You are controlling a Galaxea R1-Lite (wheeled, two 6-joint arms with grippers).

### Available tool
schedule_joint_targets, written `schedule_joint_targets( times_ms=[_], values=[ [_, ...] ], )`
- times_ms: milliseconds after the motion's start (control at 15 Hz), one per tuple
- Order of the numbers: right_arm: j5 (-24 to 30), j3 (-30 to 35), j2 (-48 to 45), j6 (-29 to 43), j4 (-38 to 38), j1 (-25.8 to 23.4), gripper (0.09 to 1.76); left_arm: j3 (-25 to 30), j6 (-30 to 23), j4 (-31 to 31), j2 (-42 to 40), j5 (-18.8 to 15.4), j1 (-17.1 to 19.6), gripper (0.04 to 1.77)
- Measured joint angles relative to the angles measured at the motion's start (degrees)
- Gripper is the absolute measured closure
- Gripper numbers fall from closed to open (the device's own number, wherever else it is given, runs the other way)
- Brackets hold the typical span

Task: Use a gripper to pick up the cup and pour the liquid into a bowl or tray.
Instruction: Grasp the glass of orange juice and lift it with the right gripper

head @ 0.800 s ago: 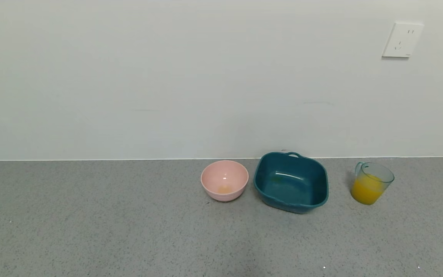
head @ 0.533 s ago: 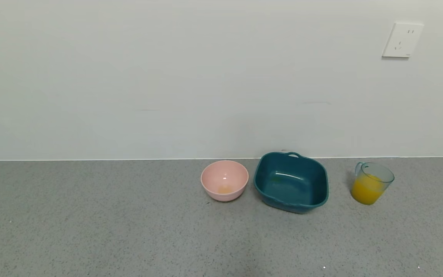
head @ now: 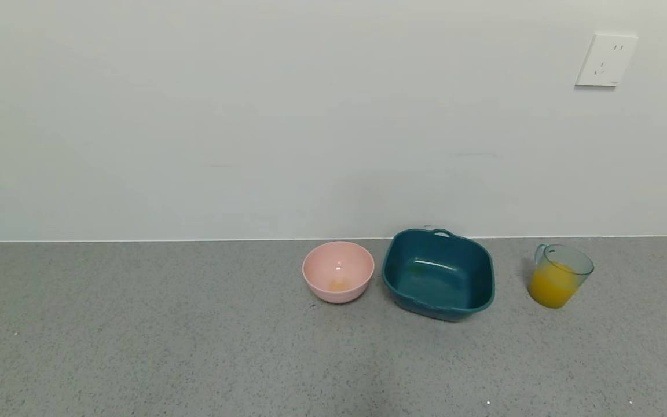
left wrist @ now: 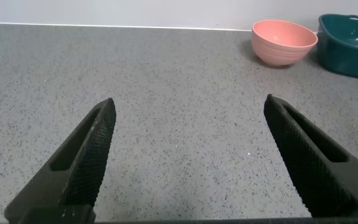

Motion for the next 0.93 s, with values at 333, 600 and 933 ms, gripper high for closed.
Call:
schedule_joint_targets(
  times_ms=[333, 600, 933],
  values=[
    [-0.32, -6.02, 6.47, 0.16, 0.15, -0.02, 0.14, 0.00, 0.00, 0.00, 0.00, -0.02, 0.00, 0.09],
    [-0.48, -15.51, 22.10, 0.26, 0.00, -0.34, 0.14, 0.00, 0.00, -0.02, 0.00, 0.00, 0.00, 0.09],
    [-0.52, -25.23, 43.41, 0.22, -0.71, -1.19, 0.14, 0.00, 0.00, 0.00, 0.00, 0.00, 0.00, 0.09]
  ],
)
